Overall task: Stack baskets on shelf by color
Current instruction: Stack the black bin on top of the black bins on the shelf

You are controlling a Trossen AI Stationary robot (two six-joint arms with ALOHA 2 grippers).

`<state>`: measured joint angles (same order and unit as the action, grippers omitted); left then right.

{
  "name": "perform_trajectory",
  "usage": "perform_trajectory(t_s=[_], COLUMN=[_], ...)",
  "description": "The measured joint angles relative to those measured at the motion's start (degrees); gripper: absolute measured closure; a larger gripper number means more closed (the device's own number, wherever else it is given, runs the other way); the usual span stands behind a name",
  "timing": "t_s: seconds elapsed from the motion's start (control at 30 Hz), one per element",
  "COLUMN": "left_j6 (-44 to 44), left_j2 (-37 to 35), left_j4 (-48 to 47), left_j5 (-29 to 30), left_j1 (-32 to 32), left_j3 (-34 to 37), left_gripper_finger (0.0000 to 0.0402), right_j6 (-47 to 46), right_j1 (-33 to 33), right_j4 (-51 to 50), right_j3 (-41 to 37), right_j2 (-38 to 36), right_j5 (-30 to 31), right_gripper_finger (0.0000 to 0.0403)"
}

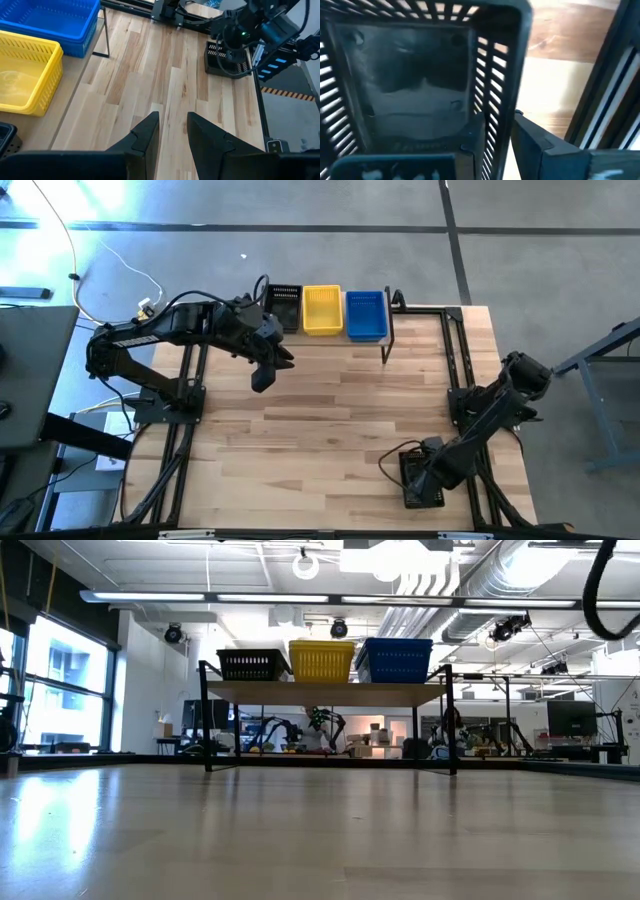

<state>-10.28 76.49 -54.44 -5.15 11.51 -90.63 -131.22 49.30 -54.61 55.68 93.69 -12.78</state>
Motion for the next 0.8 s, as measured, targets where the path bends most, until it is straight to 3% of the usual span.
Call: perform_trajectory(t_s=[0.1,0.23,0.33,0.57,0.8], left_j6=[0.0,0.0,0.0,1.1,3.0], left_j2=[0.0,0.2,0.3,0.3,0.3], left_j4=[0.0,-0.1,-1.2,-3.3,-6.9], left_j5=[0.0,0.0,0.3,1.3,1.3], left_j1=[0.0,0.0,0.0,0.0,0.0], left_j3=[0.0,0.0,0.0,0.0,0.0], left_gripper_finger=[0.0312,0.0312,0.0312,0.0309,0.0273], right_j6=[-0.2,0.5,0.9,3.2,9.2], right_j1=[-1.1,-3.4,-5.4,-9.4,-14.1], right_j4=[1.0,0.7,0.5,-1.3,-5.3], right_j3=[-0.9,0.0,1.1,6.4,14.3], right_j2=[0.0,0.0,0.0,0.0,0.0], right_j5=[-1.2,-0.6,0.7,11.0,22.4], right_gripper_finger=[0.0337,0.039,0.0393,0.0401,0.0402])
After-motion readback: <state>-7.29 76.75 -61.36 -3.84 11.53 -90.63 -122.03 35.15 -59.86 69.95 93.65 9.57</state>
